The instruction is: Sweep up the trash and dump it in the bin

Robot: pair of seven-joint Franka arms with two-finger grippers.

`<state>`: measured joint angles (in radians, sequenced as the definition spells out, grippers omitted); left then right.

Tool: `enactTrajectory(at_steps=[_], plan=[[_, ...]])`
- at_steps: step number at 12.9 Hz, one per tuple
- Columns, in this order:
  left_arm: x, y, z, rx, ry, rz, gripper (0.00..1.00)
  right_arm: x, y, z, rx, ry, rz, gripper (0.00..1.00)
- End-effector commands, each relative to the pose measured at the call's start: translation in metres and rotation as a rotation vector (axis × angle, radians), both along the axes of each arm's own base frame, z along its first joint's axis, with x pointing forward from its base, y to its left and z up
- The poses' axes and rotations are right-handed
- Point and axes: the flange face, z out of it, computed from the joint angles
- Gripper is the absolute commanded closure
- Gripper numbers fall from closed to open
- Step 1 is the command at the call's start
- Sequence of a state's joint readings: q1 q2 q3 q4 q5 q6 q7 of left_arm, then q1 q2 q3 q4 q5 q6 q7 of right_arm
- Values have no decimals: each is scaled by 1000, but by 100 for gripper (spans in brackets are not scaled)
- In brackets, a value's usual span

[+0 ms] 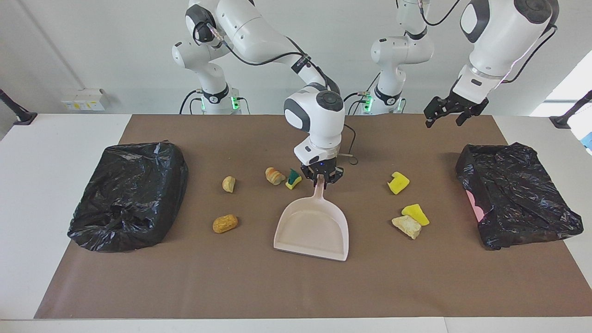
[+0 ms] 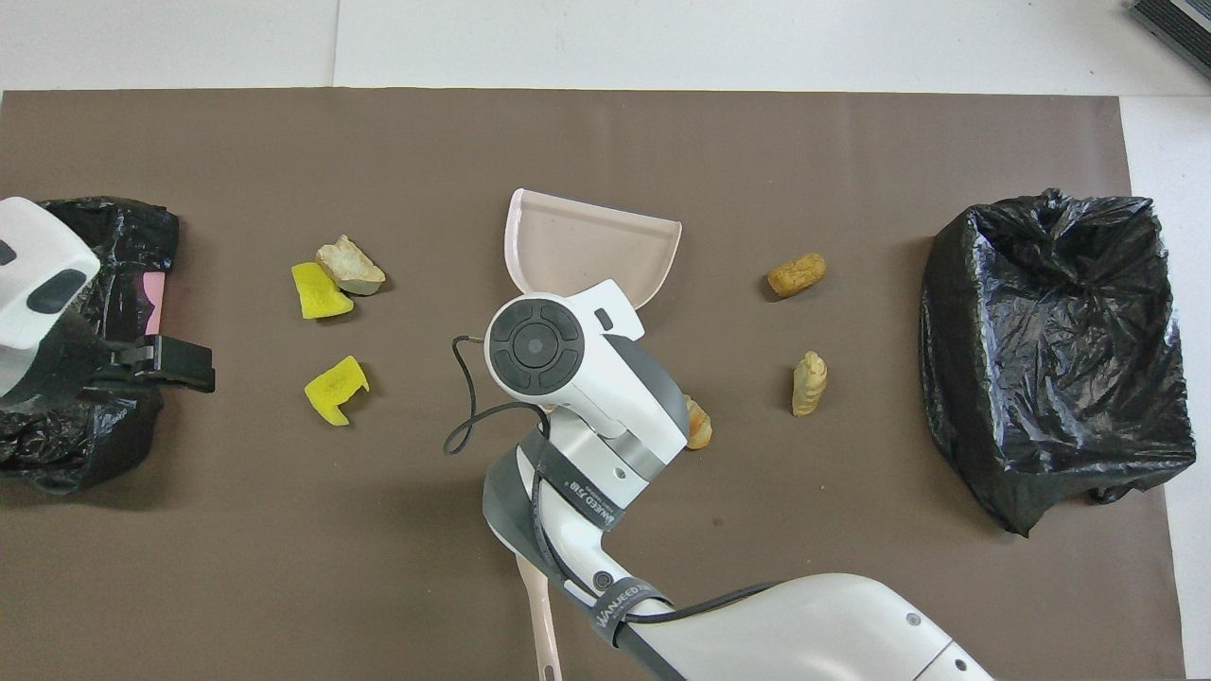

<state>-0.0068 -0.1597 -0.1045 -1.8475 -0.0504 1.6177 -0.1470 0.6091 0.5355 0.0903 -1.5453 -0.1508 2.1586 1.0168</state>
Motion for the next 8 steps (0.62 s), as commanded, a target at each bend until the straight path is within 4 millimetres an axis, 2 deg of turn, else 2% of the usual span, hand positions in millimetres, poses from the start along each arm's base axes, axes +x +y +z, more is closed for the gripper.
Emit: enactTrajectory(at_steps=[1,3,6,8], plan=[[-32,-10,-6,-14,-12,5,0,4,-9,23,-11,-17,-13,100],[-55,-43,-21,-3,7,21,0,16,-37,62,3,-46,-38,100],[-81,-93,-39,-2,38,79,0,24,-78,104,-8,-11,19,100],[-104,-128,-45,-14,6,108,0,32,-114,126,-1,21,69,100]])
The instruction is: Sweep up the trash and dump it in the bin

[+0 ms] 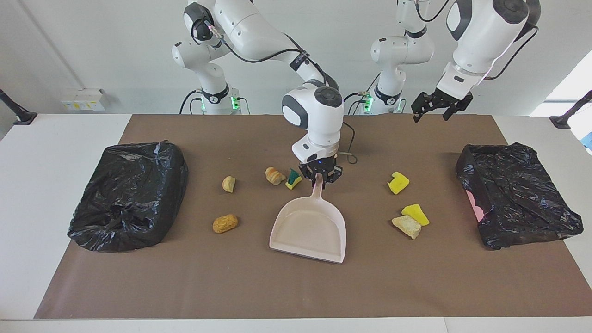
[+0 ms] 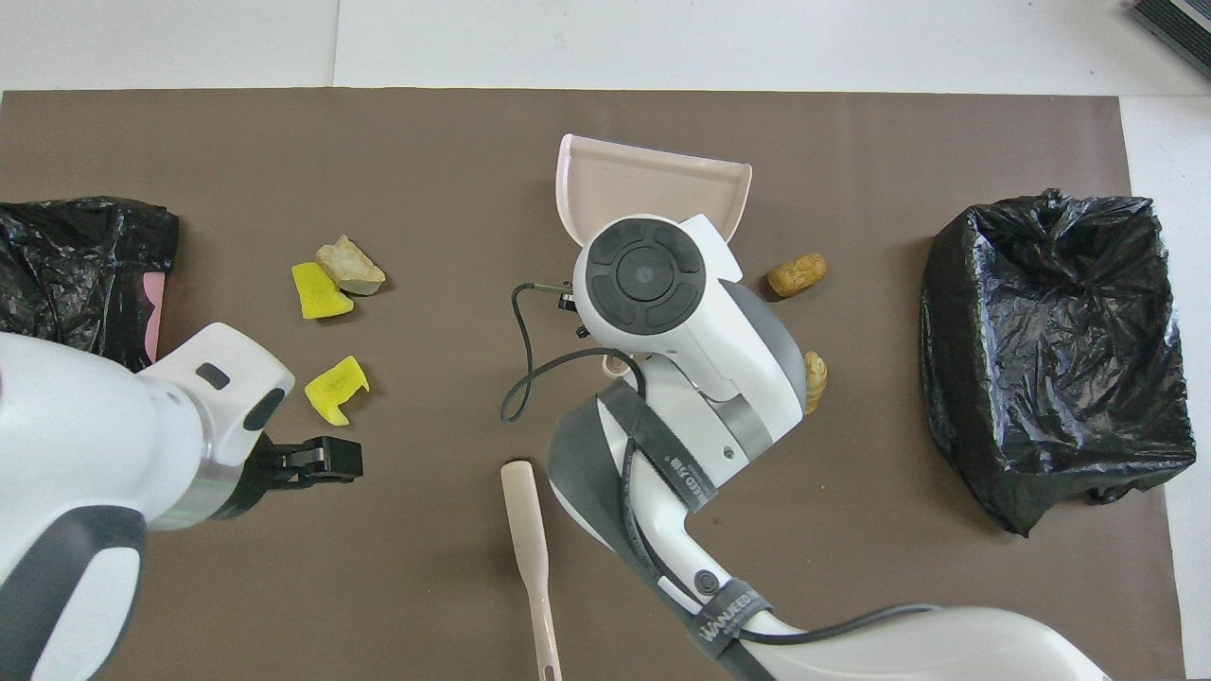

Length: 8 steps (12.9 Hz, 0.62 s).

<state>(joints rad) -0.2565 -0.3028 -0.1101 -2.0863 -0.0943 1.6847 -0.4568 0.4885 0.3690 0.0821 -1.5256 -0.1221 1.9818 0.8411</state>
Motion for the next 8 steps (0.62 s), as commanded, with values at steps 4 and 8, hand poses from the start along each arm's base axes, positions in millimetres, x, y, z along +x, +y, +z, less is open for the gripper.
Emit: enactTrajectory(at_steps=[4,8], plan=[[-68,-85,-41,-12,-52,130,0,9,-78,34,-54,108,375,100],[-118,-132,-122,24,-29,146,0,-2,-94,34,-92,223,654,100]])
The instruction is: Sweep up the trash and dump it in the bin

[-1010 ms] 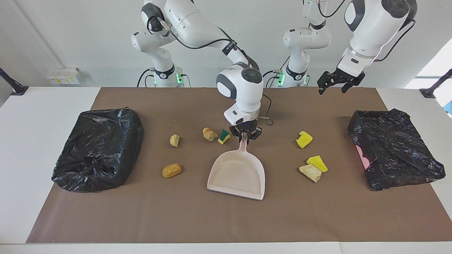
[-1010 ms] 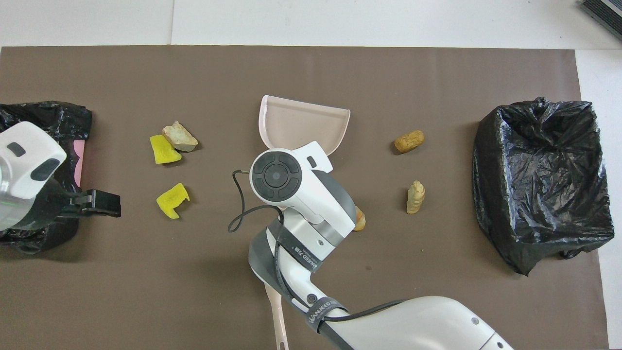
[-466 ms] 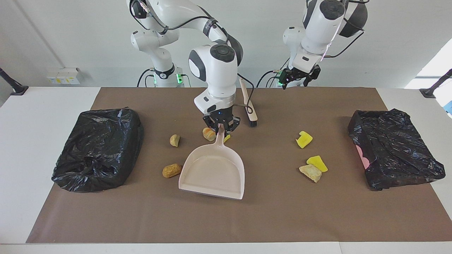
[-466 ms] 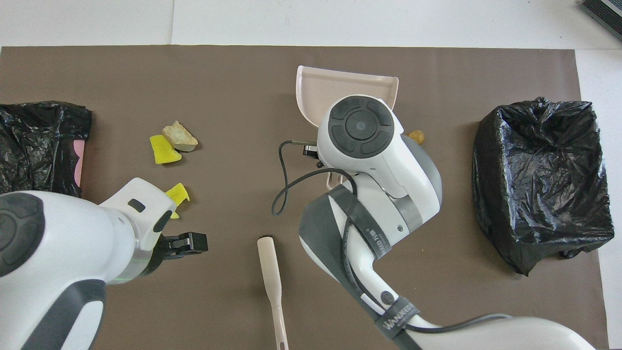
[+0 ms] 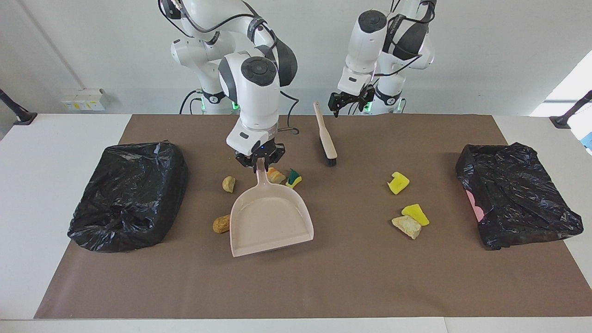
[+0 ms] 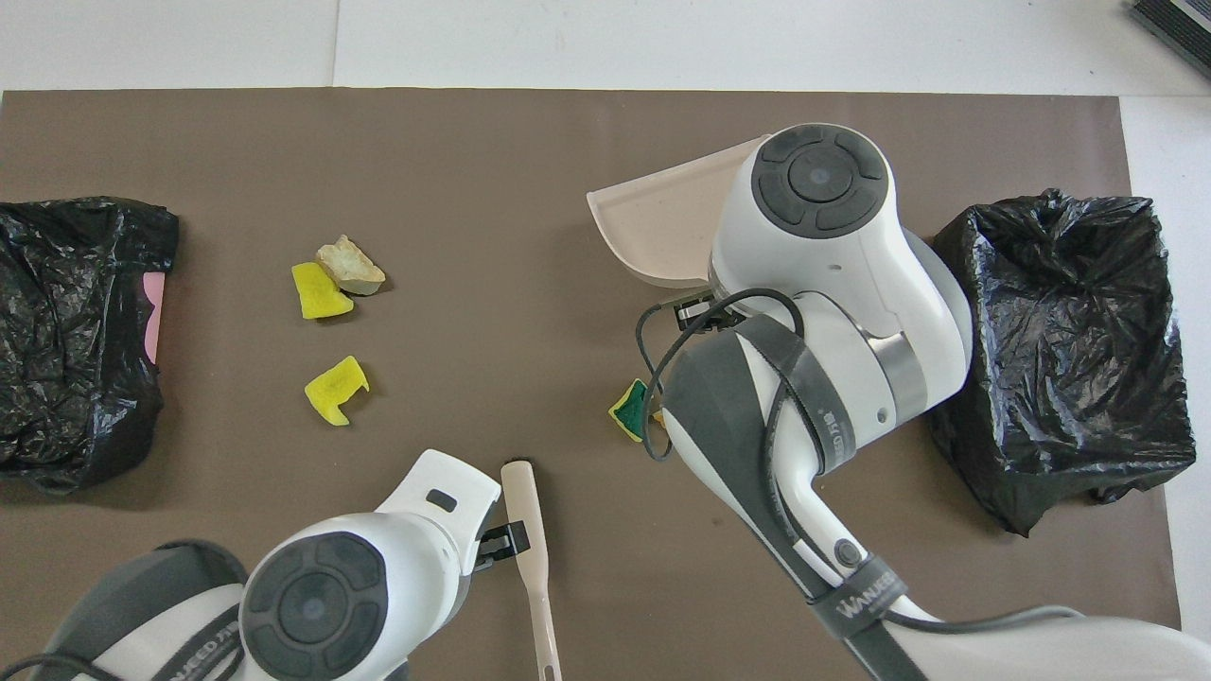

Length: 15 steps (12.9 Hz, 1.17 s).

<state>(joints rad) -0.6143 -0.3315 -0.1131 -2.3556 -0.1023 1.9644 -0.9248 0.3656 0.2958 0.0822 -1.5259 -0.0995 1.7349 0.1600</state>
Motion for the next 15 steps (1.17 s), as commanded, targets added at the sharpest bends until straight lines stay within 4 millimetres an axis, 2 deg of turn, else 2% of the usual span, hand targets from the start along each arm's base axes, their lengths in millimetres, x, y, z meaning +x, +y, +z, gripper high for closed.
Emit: enactTrajectory(at_steps=[1,3,4,5,7,8,10,11,13,15], plan=[[-32,-24,-54,5,12,-3,0,-12,-6,6,7,66,211,100],[-47,-46,-76,-2,2,-33,0,-19,-8,10,-3,103,316,100],[-60,-57,-93,24,27,-66,0,-20,-9,8,2,118,384,100],[-69,-58,-102,35,35,-84,0,-20,-13,7,8,130,449,100],[-84,-58,-105,29,43,-98,0,-27,-8,4,21,149,597,100],[-91,-63,-104,14,51,-105,0,-33,-17,-1,19,167,650,100],[-106,-70,-116,-2,35,-137,0,-33,-23,-4,27,183,708,100],[-105,-71,-116,-16,21,-135,0,-31,-27,-5,27,184,702,100],[-107,-70,-117,-14,24,-147,28,-31,-29,-6,32,190,724,100],[-106,-69,-117,-6,33,-155,89,-31,-29,-6,36,194,762,100]])
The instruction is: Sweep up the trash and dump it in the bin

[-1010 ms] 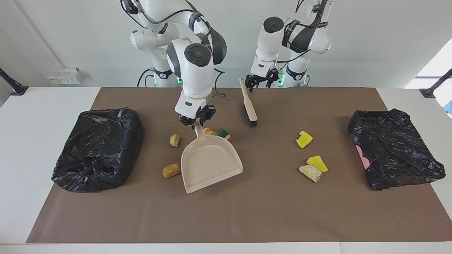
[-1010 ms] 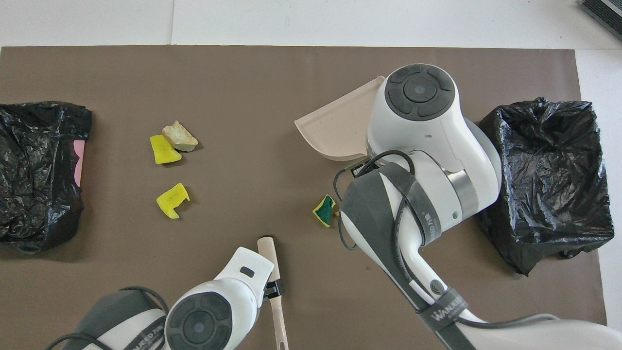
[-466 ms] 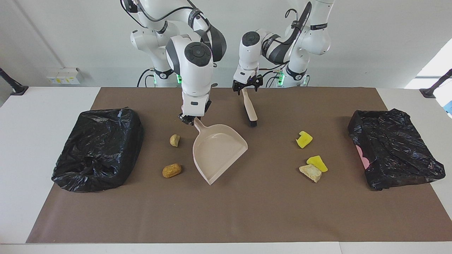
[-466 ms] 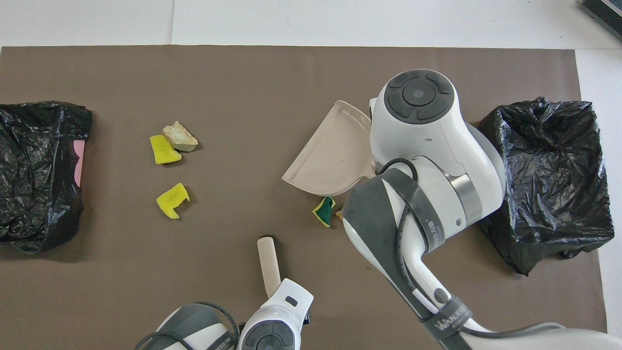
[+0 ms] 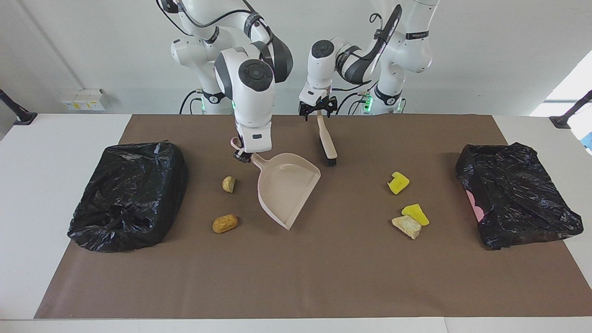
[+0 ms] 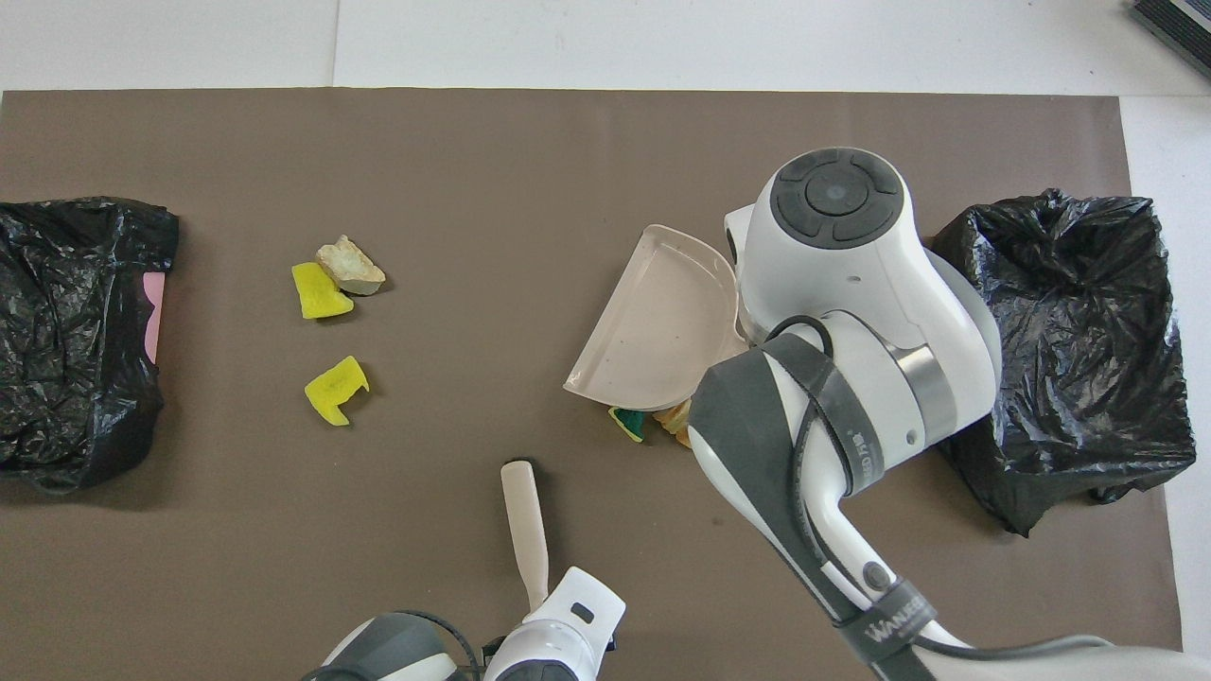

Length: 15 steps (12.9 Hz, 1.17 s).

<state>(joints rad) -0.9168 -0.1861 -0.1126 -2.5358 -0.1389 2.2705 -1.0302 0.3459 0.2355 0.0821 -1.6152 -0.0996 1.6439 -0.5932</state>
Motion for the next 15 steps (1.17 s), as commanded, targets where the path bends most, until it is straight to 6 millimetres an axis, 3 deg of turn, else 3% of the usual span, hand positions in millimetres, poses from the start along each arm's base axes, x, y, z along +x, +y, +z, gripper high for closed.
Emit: enactTrajectory(at_steps=[1,3,6,7,9,11,12,14,15], plan=[[-2,7,1,-8,12,-6,100,-8,-6,3,24,15,82,100],[2,11,8,16,40,-32,100,-10,-6,4,32,26,125,100],[35,25,34,42,84,-25,100,-8,-8,4,44,27,155,100],[54,38,56,28,84,-14,100,-9,-9,2,44,31,159,100],[93,77,106,-5,74,29,100,-13,-8,-8,64,3,215,100],[132,121,135,-21,80,-14,100,-19,9,-23,71,-13,255,100],[154,143,140,15,66,-29,100,-24,28,-31,73,-16,291,100],[177,173,141,101,23,-98,100,-27,52,-47,71,-27,337,100],[196,203,138,134,27,-96,100,-29,68,-55,74,-35,361,100]])
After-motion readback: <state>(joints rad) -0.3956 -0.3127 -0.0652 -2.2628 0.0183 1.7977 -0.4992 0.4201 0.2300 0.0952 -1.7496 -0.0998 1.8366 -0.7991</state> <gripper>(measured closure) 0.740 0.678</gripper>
